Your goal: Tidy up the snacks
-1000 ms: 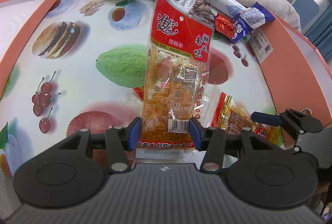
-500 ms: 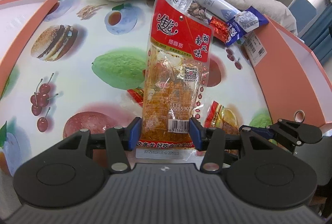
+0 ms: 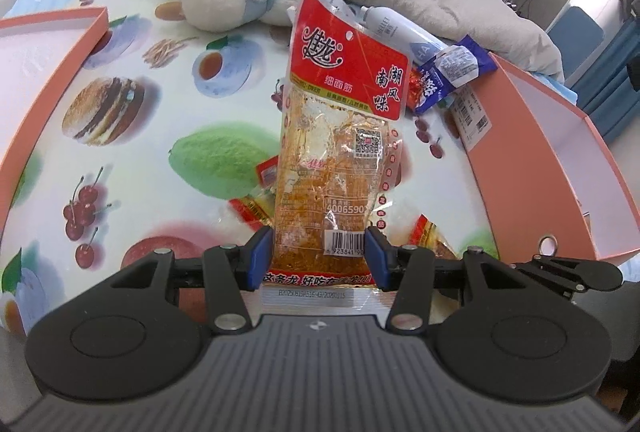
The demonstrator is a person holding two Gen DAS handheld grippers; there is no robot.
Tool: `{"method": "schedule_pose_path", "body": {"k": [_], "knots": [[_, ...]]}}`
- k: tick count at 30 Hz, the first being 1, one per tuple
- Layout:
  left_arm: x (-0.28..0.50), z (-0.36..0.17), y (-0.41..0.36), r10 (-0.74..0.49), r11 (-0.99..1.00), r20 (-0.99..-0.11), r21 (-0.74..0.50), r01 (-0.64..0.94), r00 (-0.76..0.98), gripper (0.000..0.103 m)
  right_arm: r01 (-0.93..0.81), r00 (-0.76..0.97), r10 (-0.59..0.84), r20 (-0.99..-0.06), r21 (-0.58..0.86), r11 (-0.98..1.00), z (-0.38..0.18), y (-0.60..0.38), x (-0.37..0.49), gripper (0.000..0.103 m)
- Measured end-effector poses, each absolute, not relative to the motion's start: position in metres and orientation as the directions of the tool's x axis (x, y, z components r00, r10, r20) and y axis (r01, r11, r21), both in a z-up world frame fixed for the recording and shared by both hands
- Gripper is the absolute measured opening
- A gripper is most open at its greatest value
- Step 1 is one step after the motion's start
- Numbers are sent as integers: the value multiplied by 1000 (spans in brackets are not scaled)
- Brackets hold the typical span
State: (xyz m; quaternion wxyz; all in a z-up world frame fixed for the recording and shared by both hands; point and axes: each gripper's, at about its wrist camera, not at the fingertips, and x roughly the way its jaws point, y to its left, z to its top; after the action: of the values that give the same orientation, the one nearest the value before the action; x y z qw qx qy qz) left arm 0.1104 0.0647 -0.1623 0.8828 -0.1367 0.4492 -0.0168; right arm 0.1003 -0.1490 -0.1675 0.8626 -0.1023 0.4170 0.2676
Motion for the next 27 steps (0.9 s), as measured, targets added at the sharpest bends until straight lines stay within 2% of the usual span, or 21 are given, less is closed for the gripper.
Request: {"method": "schedule_pose_path", "body": {"k": [5, 14, 27], "knots": [[112, -164, 61, -156, 963, -792, -256, -90, 590, 55, -552, 523, 359, -773, 13, 834, -176, -148, 98, 23], [114, -159, 58, -160, 962, -787, -258, -83, 596, 55, -524, 635, 278, -721, -137, 841, -161, -146, 91, 11], [131, -118, 31, -193, 963, -772, -267, -33, 606, 55, -429, 693, 348, -631, 27, 903, -95, -177, 114, 9]]}}
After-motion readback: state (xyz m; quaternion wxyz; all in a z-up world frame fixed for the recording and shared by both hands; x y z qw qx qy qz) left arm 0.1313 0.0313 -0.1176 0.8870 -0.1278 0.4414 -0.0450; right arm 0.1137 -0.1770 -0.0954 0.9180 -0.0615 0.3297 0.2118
